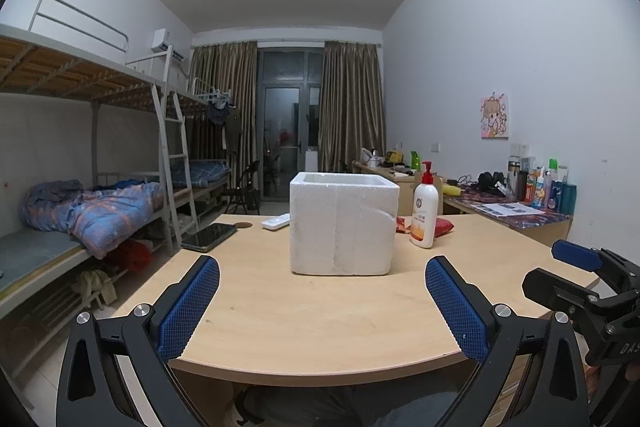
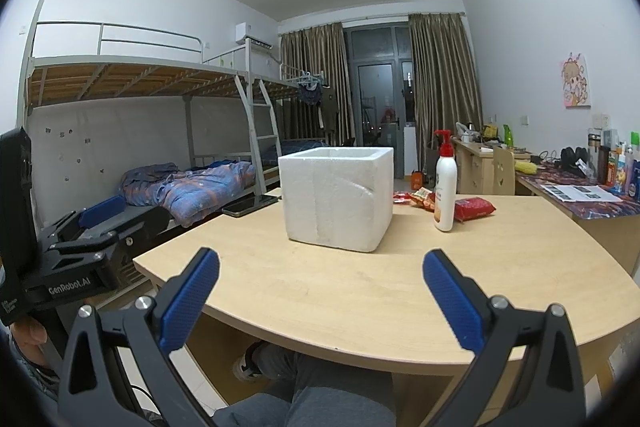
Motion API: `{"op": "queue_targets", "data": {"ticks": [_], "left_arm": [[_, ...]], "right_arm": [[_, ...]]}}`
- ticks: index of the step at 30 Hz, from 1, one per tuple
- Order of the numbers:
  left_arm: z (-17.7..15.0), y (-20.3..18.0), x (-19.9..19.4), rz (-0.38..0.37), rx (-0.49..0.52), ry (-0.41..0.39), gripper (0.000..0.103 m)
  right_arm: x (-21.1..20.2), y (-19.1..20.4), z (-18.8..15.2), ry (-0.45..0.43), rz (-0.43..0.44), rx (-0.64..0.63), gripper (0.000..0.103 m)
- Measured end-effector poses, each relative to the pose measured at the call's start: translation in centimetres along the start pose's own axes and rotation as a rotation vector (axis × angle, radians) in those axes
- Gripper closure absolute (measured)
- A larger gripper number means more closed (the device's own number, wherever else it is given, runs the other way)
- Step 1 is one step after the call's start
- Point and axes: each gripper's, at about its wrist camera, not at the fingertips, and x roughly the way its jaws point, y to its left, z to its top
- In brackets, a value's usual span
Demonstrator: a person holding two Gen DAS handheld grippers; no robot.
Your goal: Organize soft objects
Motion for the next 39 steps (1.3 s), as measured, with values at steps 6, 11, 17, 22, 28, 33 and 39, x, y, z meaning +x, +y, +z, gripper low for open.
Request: {"op": "queue_targets", "data": {"ticks": [6, 11, 17, 22, 28, 33, 39], "left_arm": [[0.03, 0.00, -0.04, -0.001, 0.002, -0.002, 0.000], [0.05, 0.05, -0.09, -0.001, 0.003, -0.001, 0.000], [0.01, 0.05, -0.22, 0.002, 0.005, -0.003, 0.000], [0.08, -0.02, -0.21, 0.001, 0.006, -0.001, 0.000], [0.22, -0.02, -0.28, 0.004, 0.011, -0.005, 0.000], [0.12, 0.07, -0.31, 0.007, 0.007, -0.002, 0.000], [0.19, -0.15, -0.20, 0.014, 0.010, -0.009, 0.000]], "right_arm": [[0.01, 0.35, 0.13, -0.002, 0.003, -0.007, 0.000], [0.03, 0.44, 0.08, -0.002, 0.006, -0.013, 0.000], [0.06, 0.41, 0.00, -0.001, 0.004, -0.009, 0.000], [-0.06, 0.47, 0.01, -0.007, 0.004, -0.010, 0.000], [0.23, 0.74, -0.06, 0.007, 0.006, -0.020, 0.000], [0.28, 0.69, -0.09, 0.007, 0.009, -0.019, 0.000], [0.42, 0.93, -0.18, 0.014, 0.007, -0.026, 0.000]]}}
